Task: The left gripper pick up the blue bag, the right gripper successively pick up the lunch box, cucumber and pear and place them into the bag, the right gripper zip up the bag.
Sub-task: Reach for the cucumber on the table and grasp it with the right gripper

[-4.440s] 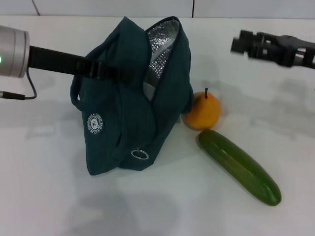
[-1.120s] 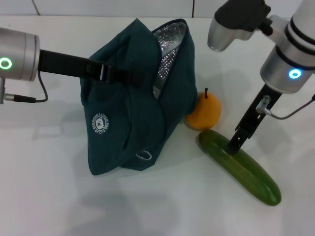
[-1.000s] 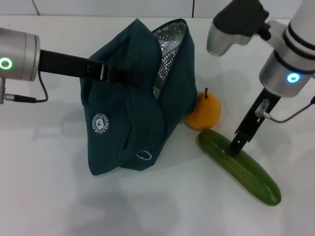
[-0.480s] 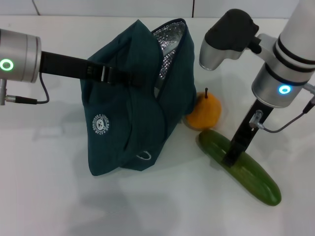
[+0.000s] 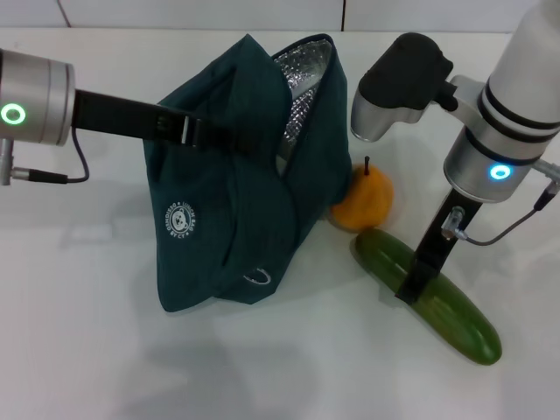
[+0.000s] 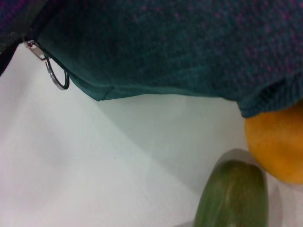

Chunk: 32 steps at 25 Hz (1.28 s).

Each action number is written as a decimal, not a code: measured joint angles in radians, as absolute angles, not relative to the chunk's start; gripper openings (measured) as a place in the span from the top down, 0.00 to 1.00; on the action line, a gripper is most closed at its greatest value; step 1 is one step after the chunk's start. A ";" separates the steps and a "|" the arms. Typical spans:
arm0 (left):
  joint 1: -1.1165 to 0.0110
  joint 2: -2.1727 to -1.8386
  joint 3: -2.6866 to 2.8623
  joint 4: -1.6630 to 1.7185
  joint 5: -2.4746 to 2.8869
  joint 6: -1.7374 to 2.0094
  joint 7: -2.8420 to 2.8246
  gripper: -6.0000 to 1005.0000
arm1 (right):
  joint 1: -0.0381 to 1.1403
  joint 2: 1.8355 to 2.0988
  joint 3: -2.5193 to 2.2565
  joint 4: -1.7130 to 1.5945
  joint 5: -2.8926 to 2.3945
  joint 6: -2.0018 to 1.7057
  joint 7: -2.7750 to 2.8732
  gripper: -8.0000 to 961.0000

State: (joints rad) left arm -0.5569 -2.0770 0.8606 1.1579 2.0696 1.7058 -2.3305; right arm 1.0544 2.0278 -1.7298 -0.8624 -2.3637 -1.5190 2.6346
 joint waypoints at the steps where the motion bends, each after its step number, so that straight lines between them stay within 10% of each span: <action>1: -0.559 -2.077 0.860 1.155 2.069 1.706 -2.329 0.96 | 1.055 2.028 -1.731 -0.862 -2.364 -1.518 2.635 0.14; 22: -0.568 -2.078 0.861 1.146 2.069 1.706 -2.321 0.96 | 1.055 2.028 -1.769 -0.854 -2.348 -1.501 2.635 0.16; 32: -0.568 -2.078 0.860 1.145 2.069 1.706 -2.318 0.96 | 1.056 2.028 -1.771 -0.853 -2.345 -1.508 2.635 0.33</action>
State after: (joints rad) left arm -0.5676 -2.0785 0.8603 1.1449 2.0693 1.7058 -2.3180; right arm 1.0557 2.0278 -1.7714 -0.8528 -2.3448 -1.5076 2.6353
